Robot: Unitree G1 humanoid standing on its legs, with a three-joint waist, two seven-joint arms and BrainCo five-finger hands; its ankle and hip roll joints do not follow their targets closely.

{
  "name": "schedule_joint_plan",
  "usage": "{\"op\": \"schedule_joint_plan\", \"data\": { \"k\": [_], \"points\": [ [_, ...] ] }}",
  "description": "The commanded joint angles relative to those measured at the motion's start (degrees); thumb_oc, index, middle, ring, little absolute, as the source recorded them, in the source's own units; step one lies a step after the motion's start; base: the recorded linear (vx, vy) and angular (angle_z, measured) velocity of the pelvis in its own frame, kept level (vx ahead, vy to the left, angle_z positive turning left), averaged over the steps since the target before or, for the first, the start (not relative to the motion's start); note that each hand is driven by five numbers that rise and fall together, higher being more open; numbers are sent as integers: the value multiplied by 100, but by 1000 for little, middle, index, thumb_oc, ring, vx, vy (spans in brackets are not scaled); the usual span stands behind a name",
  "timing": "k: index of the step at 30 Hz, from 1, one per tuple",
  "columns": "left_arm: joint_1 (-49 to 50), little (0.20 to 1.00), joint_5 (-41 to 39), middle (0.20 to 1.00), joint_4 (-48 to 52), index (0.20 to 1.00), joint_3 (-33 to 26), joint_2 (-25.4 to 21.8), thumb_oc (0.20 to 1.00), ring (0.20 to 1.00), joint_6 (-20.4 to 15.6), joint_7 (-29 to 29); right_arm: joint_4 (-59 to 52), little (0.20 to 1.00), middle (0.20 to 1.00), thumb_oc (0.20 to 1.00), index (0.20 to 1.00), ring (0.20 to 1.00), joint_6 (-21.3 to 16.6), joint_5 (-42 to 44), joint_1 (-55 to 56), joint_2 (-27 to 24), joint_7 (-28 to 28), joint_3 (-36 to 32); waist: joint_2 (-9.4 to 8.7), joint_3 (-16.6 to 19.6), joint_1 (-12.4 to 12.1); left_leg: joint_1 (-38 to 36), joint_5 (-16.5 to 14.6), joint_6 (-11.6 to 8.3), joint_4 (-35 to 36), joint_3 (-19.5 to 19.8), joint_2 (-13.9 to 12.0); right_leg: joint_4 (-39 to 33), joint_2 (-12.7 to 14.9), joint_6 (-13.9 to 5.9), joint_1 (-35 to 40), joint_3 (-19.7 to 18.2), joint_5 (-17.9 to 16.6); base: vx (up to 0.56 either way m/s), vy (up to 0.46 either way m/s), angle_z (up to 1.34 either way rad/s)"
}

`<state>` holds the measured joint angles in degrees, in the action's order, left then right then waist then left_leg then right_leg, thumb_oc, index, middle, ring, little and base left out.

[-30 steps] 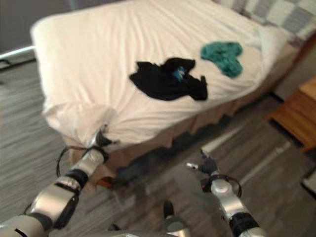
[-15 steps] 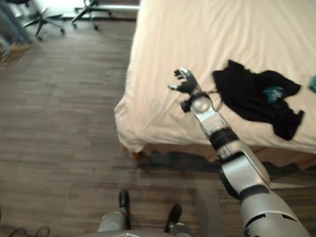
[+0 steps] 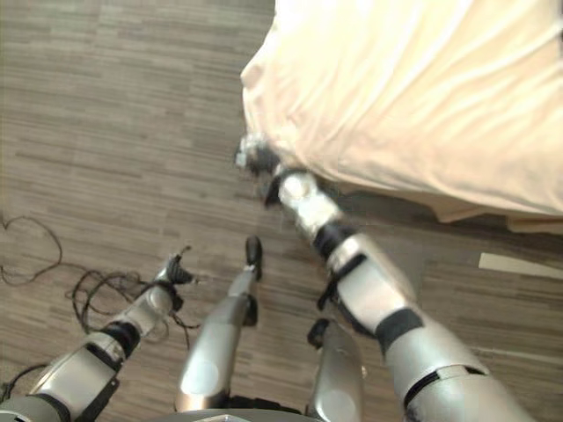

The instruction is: Tidy up the quilt and then pick up the clothes from the bed and put them into the laundry hamper.

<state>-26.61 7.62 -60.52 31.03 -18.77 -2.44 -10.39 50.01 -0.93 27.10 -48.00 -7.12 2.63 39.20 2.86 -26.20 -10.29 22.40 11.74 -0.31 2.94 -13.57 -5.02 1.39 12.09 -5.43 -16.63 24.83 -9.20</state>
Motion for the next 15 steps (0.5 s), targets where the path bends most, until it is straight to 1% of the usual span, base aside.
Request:
{"op": "schedule_joint_plan", "data": {
  "k": [1,2,3,5,6,7,8,9,11,12,13,14,15],
  "points": [
    [257,1000,192,1000,-535,1000,82,255,1000,1000,-30,-79,-445,200,200,200,200,200,-119,197,753,371,608,498,49,380,97,-459,-116,-582,18,-303,-471,364,207,-151,-393,-545,148,71,82,-1],
    [263,1000,192,1000,-535,1000,80,258,1000,1000,-31,-80,-451,200,200,200,200,200,-118,197,761,369,606,504,53,379,101,-467,-115,-582,22,-303,-470,360,206,-152,-384,-544,147,98,93,-7],
    [297,1000,296,1000,-599,1000,38,352,1000,1000,-8,-74,-1272,200,200,200,200,200,-230,311,1227,378,811,928,-30,457,212,-736,-175,-559,104,-364,-442,270,232,-180,-162,-575,114,90,91,-10],
    [370,1000,378,1000,-663,1000,-43,384,1000,1000,2,-85,-2254,200,200,200,200,200,-437,259,1203,146,821,1071,-98,523,346,-947,-227,-552,164,-419,-418,194,262,-206,18,-591,82,84,94,-15],
    [371,1000,379,1000,-664,1000,-44,388,1000,1000,1,-85,-2265,200,200,200,200,200,-431,260,1207,138,817,1074,-94,515,348,-957,-228,-552,165,-419,-417,191,262,-207,28,-590,82,50,69,-28],
    [395,1000,412,1000,-689,1000,-77,384,1000,1000,2,-93,-2831,200,200,200,200,200,-502,334,1164,-4,783,1070,-136,547,430,-1043,-256,-546,193,-445,-402,161,274,-213,88,-611,67,42,97,-33],
    [467,1000,419,1000,-694,1000,-195,379,1000,1000,3,-86,-3780,200,200,200,200,200,-702,398,952,-288,629,821,-219,583,569,-1145,-323,-525,206,-485,-364,98,293,-221,165,-672,31,40,117,-31],
    [502,1000,422,1000,-668,1000,-239,371,1000,1000,-5,-92,-4139,200,200,200,200,200,-814,354,769,-426,473,660,-251,578,609,-1164,-344,-509,206,-504,-347,88,306,-224,161,-708,15,6,109,-11],
    [504,1000,390,1000,-590,1000,-265,352,1000,1000,-40,-138,-4273,200,200,200,200,200,-1037,232,353,-657,93,284,-262,514,641,-1141,-364,-474,197,-546,-299,128,346,-232,56,-805,-29,-31,54,-16],
    [502,1000,389,1000,-590,1000,-264,352,1000,1000,-40,-138,-4273,200,200,200,200,200,-1036,233,352,-658,92,282,-264,511,636,-1143,-365,-473,197,-551,-298,131,347,-233,53,-811,-28,-53,33,-41],
    [460,1000,329,1000,-510,1000,-261,326,1000,1000,-64,-175,-4048,200,200,200,200,200,-1084,190,103,-723,-163,78,-254,428,634,-1086,-367,-456,118,-572,-269,188,366,-226,-42,-872,-54,-107,27,-37],
    [399,1000,240,1000,-373,1000,-224,277,1000,1000,-95,-216,-3768,200,200,200,200,200,-1209,247,-320,-797,-505,-272,-212,288,623,-904,-412,-425,-135,-577,-241,286,387,-208,-207,-953,-100,-221,-26,-34],
    [213,1000,102,1000,25,1000,-27,142,1000,1000,-218,-238,-3293,200,200,200,200,200,-1351,441,-956,-1068,-969,-845,-145,55,591,-278,-551,-420,-759,-566,-233,480,450,-174,-600,-1042,-101,-185,-41,-17]
  ]
}}
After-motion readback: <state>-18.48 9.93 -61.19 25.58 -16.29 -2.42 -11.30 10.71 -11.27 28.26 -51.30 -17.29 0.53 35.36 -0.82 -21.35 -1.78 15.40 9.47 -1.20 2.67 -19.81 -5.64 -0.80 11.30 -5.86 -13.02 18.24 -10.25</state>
